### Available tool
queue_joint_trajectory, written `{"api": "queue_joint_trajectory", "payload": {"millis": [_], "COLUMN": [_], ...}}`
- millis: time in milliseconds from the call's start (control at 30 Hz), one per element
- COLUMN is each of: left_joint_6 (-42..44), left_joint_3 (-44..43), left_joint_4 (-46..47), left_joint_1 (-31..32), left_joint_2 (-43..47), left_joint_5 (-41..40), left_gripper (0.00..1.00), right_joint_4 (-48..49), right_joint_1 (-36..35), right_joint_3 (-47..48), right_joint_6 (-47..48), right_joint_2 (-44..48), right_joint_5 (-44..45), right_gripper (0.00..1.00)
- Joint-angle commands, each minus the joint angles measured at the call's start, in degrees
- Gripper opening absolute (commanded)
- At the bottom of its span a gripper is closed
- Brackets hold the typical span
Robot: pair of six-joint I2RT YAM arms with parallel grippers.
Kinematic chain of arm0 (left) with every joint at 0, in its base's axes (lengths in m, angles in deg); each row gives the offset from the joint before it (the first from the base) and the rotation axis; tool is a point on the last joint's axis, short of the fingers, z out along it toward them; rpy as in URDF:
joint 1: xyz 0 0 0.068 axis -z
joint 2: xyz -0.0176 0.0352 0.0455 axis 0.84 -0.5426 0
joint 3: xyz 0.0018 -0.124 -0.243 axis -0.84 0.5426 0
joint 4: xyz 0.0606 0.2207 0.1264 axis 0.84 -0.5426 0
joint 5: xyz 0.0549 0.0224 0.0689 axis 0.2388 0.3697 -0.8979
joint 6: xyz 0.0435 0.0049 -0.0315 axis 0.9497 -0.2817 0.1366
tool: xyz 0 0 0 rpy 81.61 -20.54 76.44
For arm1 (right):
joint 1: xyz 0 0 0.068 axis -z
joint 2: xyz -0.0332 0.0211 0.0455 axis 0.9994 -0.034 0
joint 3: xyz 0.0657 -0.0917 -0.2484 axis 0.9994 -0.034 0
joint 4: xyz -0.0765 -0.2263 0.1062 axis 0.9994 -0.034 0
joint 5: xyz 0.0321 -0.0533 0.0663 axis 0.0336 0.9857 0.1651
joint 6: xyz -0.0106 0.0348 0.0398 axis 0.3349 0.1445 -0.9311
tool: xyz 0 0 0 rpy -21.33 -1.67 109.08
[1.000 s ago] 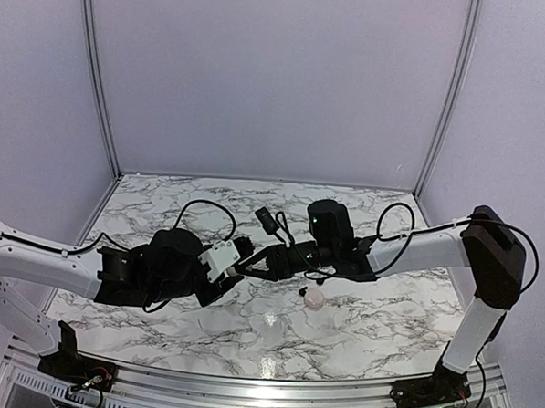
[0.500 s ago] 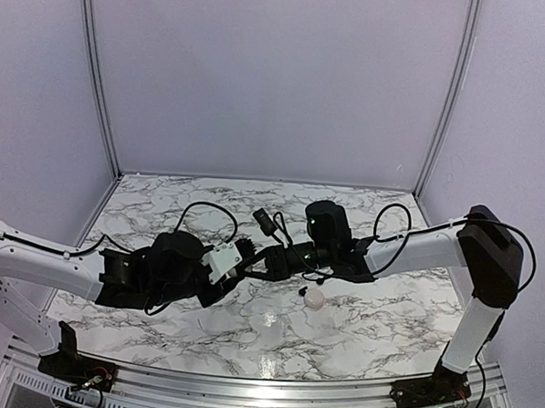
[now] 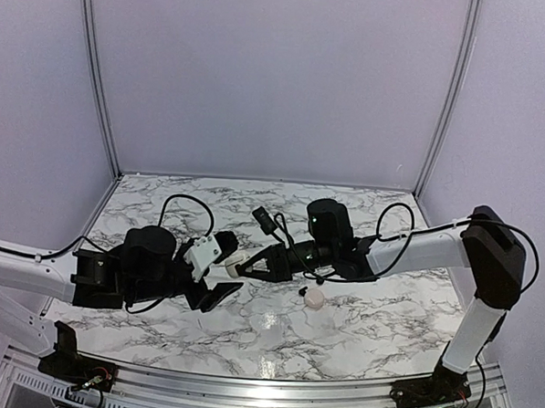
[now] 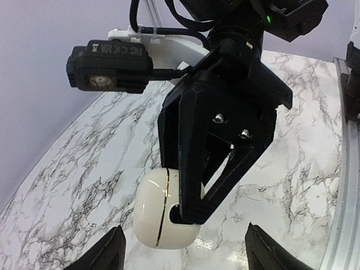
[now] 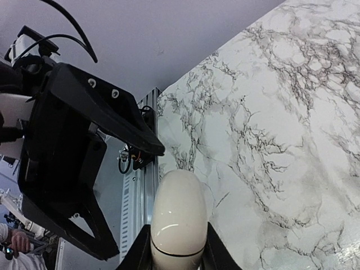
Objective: Insert the wireless bluetooth earbuds into the charging case
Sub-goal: Pass from the left arm to the right, then open the charging case.
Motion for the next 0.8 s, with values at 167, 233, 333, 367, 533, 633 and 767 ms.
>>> {"api": "queue_joint_trajectory", "payload": {"millis": [167, 233, 333, 367, 533, 633, 767], "left_joint_6": [-10.4, -12.5, -13.5, -13.7, -14.1, -14.1, -15.0], "left_joint_3": [0.7, 0.3, -0.7, -1.0, -1.3, -1.3, -1.4], "left_joint_4": [-1.9, -1.9, -2.7, -3.1, -2.6, -2.7, -2.9], "left_joint_1": [-6.5, -7.8, -9.2, -9.5, -10.2, -10.8, -12.3], "left_joint_2": [7.2, 8.0, 7.8, 7.6, 6.7, 6.4, 6.6], "left_joint_5": [13.6, 17.2, 19.7, 20.2, 21.8, 21.0, 19.4], "left_gripper": [0.74, 0.73, 0.72, 0.72, 0.69, 0.69, 0.67], "right_joint_4": [-0.4, -0.6, -1.9, -2.4, -2.8, -2.6, -3.9], "right_joint_1": [-0.8, -1.5, -2.6, -2.8, -3.3, -3.6, -4.3], "right_joint_3": [-0.8, -0.9, -0.5, -0.3, -0.2, -0.3, 0.1], "right_joint_6": [12.5, 14.5, 16.8, 17.4, 18.4, 18.9, 20.7], "right_joint_2": [5.0, 5.7, 6.3, 6.4, 7.0, 7.4, 7.8], "right_joint_5": [-4.9, -5.4, -5.2, -5.2, -5.4, -5.9, -6.1], "right_gripper": [0.0, 0.0, 0.0, 0.0, 0.0, 0.0, 0.0]}}
